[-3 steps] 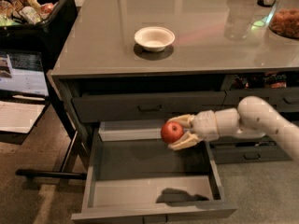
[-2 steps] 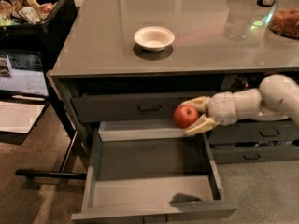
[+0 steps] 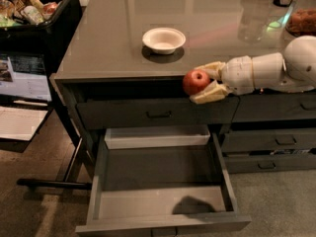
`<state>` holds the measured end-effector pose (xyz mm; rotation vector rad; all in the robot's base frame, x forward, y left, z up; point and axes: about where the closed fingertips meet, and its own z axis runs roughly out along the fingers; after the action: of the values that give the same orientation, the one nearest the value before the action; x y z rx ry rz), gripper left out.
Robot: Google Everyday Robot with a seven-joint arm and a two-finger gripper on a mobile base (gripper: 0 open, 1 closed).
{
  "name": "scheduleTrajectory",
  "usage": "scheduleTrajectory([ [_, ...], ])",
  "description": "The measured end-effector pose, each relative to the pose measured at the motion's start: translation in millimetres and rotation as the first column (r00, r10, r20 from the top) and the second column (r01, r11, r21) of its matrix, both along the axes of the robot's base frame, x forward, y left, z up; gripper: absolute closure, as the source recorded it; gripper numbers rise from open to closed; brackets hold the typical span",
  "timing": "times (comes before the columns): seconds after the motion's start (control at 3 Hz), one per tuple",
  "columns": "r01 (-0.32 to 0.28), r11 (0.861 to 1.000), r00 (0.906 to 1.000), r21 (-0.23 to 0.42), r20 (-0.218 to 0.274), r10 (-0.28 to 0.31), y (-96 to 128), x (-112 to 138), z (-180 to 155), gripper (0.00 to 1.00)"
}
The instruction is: Pick apple from middle drawer and place on counter
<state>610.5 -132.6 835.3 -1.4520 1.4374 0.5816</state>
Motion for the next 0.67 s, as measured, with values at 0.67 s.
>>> scheduleTrajectory([
  [0.67,0.320,0.942,0.9453,0.104,-0.100,-0.310,3.5,88.1,8.1,1.00],
])
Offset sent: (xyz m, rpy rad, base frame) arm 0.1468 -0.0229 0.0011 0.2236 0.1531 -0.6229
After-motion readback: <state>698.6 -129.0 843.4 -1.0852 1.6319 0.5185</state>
